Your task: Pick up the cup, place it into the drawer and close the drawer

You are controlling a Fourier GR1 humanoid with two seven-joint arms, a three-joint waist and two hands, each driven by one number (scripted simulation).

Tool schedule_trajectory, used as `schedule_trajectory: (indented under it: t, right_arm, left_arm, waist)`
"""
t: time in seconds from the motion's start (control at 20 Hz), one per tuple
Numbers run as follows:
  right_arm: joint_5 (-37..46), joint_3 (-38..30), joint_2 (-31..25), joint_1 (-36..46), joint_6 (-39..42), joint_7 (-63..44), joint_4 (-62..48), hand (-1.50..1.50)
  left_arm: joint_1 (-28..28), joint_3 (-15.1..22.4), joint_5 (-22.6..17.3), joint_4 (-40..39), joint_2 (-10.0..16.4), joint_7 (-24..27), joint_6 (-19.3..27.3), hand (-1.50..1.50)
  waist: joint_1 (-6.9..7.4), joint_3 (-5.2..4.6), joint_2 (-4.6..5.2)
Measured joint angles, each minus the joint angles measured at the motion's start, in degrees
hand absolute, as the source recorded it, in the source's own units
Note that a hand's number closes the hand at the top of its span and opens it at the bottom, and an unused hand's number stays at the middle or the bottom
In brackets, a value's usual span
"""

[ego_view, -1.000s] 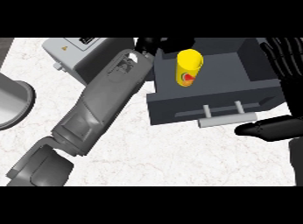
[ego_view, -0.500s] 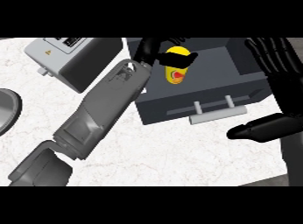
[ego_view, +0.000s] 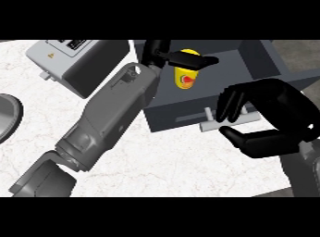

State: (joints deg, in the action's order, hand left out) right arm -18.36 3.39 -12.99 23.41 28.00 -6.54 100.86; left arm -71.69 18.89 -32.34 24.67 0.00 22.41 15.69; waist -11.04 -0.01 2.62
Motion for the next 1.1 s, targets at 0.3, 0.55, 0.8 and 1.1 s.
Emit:
schedule_trajectory:
  t: [0.3, 0.55, 0.8, 1.1]
  right_arm:
    - [4.86, 5.12, -6.93, -2.10, 6.88, -4.52, 0.77, -1.50]
    - [17.25, 8.12, -10.00, -3.87, 6.19, -3.11, 1.32, -1.50]
    - [30.70, 12.42, -8.40, -6.05, 0.08, 1.31, -5.49, -1.50]
    - [41.33, 16.67, -6.39, -2.20, -4.44, 8.45, -23.22, 1.50]
  left_arm:
    - [-0.14, -1.39, -3.75, -0.31, 0.01, 4.19, 2.33, -1.50]
    - [-0.28, -1.78, -5.77, -1.16, 0.01, 5.74, 3.40, -1.50]
    - [2.05, -2.72, -7.15, -0.10, 0.07, 8.04, 1.43, -1.50]
    - [6.04, -3.48, -7.42, 2.78, 1.05, 9.34, -1.01, -1.50]
  waist:
    - [2.95, 0.00, -0.95]
    - [5.72, 0.05, -1.44]
    - [9.07, 0.06, -1.82]
    - [12.50, 0.09, -2.00]
